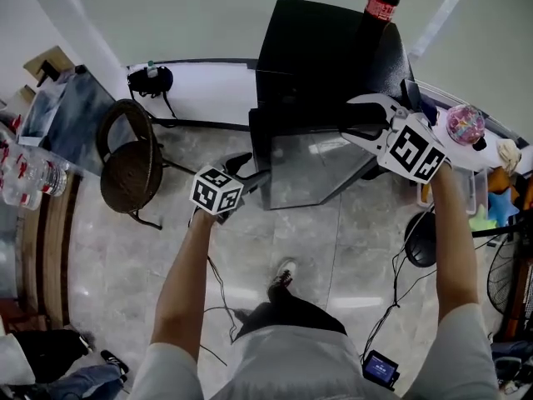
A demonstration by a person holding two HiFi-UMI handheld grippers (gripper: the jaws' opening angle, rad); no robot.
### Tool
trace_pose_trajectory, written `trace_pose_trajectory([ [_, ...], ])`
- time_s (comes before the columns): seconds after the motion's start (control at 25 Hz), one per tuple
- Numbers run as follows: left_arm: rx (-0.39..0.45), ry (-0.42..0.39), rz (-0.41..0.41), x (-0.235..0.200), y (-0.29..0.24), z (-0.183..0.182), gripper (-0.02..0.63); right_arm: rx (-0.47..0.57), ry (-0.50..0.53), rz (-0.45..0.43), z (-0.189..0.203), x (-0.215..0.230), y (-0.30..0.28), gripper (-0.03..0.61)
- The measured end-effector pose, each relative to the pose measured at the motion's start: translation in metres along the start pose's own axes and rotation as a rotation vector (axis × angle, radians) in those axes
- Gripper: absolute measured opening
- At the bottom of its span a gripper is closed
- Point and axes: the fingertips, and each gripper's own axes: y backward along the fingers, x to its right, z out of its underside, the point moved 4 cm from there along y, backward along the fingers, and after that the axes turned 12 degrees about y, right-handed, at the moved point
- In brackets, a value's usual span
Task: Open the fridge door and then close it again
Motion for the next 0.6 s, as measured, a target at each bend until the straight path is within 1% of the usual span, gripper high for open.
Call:
trace_pose_trajectory([
  [0.16, 0.024, 0.004, 0.026, 0.003, -0.005, -0.004, 0.272, 0.013, 0.017, -0.016, -0.003, -0.004, 0.003, 0.202],
  [0.32, 0.051, 0.016, 0.047, 0.015, -0.007, -0.001, 0.276, 0.035, 0.033, -0.042, -0.004, -0.009, 0.008, 0.202],
  [0.52, 0.104, 0.061, 0.025, 0.03, 0.001, 0.014, 0.273, 0.059, 0.064, -0.06, -0.005, -0.019, 0.013, 0.204],
  [0.6, 0.118, 0.077, 0.021, 0.038, 0.006, 0.022, 0.263, 0.068, 0.071, -0.075, -0.006, -0.023, 0.015, 0.204],
])
